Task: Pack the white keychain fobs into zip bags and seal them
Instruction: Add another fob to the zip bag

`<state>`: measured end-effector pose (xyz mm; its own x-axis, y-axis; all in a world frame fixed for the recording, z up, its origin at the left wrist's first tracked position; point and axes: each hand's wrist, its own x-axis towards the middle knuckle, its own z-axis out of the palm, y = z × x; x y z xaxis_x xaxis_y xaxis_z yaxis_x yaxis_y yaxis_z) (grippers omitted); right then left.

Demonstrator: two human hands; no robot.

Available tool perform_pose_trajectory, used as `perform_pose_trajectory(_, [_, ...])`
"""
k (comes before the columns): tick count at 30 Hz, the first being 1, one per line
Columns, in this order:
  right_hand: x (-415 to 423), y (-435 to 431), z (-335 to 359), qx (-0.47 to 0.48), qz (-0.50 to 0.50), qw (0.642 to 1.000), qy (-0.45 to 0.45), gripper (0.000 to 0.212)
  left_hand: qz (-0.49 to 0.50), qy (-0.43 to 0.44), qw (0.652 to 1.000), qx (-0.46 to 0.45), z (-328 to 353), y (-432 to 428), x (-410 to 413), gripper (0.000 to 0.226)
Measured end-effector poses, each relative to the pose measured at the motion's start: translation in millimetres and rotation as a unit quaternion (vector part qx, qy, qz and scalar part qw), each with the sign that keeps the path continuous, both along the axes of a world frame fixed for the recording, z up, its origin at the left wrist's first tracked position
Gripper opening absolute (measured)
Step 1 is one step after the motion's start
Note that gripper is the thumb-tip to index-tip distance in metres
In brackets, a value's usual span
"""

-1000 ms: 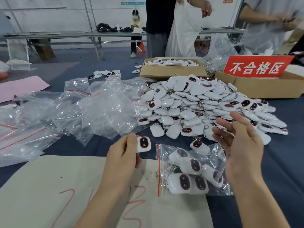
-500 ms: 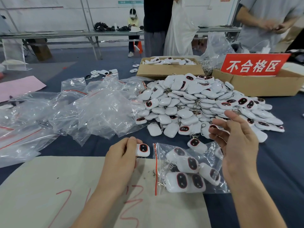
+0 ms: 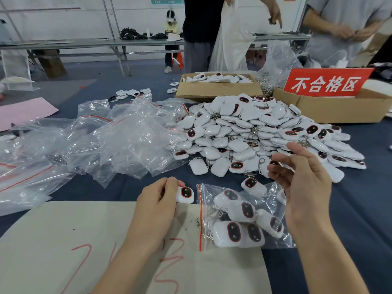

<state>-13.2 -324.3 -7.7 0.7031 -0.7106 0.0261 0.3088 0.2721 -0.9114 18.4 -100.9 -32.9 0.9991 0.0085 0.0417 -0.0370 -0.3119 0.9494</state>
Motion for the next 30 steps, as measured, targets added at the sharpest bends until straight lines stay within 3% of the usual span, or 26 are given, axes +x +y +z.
perform_pose_trajectory(25, [3.6,-0.6,-4.0,-0.003,0.007,1.000,0.009,0.027,-0.030,-0.015,0.996,0.077,-4.8,1.1,2.4,0.037])
perform_pose_trajectory(30, [3.8,0.2,-5.7,-0.021,0.026,0.999,0.009,0.028,-0.079,-0.019,0.994,0.078,-9.1,5.4,5.3,0.031])
